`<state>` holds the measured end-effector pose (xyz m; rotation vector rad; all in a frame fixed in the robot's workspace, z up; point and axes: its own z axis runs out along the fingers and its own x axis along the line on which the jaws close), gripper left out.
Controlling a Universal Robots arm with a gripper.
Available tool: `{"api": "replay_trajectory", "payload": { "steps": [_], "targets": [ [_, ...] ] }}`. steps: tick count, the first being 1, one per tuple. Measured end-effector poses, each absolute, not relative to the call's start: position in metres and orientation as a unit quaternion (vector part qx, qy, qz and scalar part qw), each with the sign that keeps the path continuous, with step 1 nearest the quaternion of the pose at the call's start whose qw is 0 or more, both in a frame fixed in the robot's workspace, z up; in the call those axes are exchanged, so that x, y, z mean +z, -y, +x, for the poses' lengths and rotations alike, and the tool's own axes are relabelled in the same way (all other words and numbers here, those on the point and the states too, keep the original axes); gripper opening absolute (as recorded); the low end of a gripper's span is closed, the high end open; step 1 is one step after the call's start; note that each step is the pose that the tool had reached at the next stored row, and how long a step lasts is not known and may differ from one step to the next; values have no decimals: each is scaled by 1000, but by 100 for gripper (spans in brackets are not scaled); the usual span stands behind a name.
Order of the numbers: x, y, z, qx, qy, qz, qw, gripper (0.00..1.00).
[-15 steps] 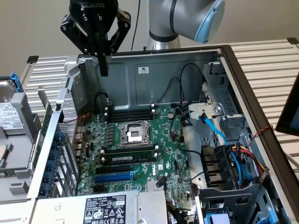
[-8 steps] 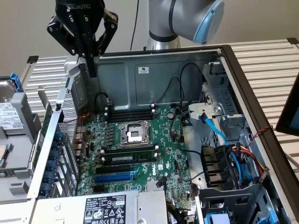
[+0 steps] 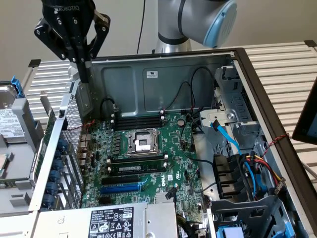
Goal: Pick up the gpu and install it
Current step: 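Reach for the gpu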
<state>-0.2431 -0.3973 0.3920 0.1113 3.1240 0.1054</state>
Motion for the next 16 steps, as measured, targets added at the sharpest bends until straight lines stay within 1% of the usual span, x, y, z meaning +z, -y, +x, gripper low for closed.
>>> {"api": "replay_trajectory", "payload": {
  "steps": [7,16],
  "targets": [
    [392,397,-262,34,-999,36,7,11],
    [388,394,-271,34,-999,36,7,11]
  ]
}}
